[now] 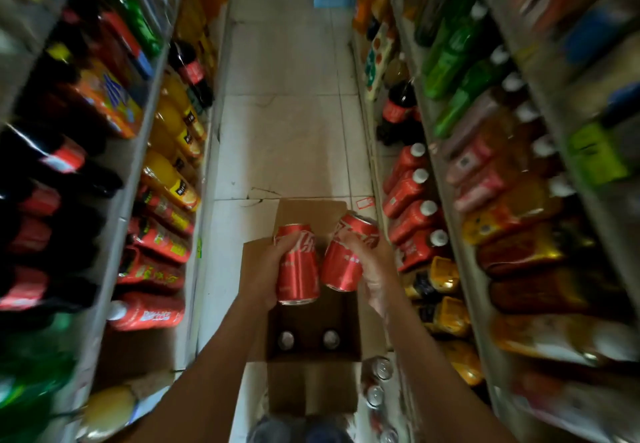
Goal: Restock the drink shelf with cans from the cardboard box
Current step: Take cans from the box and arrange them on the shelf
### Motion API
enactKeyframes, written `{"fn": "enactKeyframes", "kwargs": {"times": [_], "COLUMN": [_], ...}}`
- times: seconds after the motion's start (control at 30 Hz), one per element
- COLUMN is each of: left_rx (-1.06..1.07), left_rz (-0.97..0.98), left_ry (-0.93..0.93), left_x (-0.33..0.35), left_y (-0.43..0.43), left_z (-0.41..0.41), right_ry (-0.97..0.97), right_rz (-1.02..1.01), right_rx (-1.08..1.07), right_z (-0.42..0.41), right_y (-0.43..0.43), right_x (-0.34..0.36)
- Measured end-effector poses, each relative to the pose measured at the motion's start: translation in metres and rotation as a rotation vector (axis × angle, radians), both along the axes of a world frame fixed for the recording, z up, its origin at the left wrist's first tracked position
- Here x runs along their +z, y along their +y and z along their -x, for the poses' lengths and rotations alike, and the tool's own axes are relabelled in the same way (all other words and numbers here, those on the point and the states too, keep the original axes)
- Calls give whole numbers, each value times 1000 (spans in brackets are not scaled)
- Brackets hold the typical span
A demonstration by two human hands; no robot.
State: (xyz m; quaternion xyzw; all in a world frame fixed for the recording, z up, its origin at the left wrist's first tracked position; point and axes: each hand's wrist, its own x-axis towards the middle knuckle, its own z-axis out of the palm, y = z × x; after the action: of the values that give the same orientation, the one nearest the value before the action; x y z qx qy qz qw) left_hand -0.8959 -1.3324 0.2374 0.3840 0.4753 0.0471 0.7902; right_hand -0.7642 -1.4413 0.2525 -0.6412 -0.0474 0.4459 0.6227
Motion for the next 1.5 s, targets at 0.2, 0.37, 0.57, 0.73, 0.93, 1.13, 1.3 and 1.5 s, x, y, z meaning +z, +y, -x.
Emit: {"fn": "enactKeyframes", "kwargs": {"times": [0.2, 0.37, 0.57, 0.73, 0.93, 1.13, 1.3, 1.5], "left_rx": [-221, -370, -551, -696, -879, -1093, -1143, -1112], "left_rz": [54, 47, -27, -77, -99, -165, -223, -245], "left_ry": [-104, -180, -222, -339, -443, -712, -933, -998], "left_x": [179, 276, 364, 413, 447, 484, 504, 511], "left_y": [-31, -46, -70, -104, -169, -257, -322, -365], "left_z": [-13, -37, -53, -63, -73, -82, -94, -98], "right_ry": [-4, -85, -174, -261, -434, -667, -809, -844], "right_rz": [-27, -83, -152, -225, -178, -58, 91, 230], "right_rx": [-43, -208, -392, -476, -596, -732, -834, -1051], "right_z": [16, 24, 40, 66, 92, 126, 155, 165], "right_y": [-54, -86, -122, -165, -235, -327, -402, -461], "right_x": [167, 270, 358, 414, 455, 494, 515, 512]}}
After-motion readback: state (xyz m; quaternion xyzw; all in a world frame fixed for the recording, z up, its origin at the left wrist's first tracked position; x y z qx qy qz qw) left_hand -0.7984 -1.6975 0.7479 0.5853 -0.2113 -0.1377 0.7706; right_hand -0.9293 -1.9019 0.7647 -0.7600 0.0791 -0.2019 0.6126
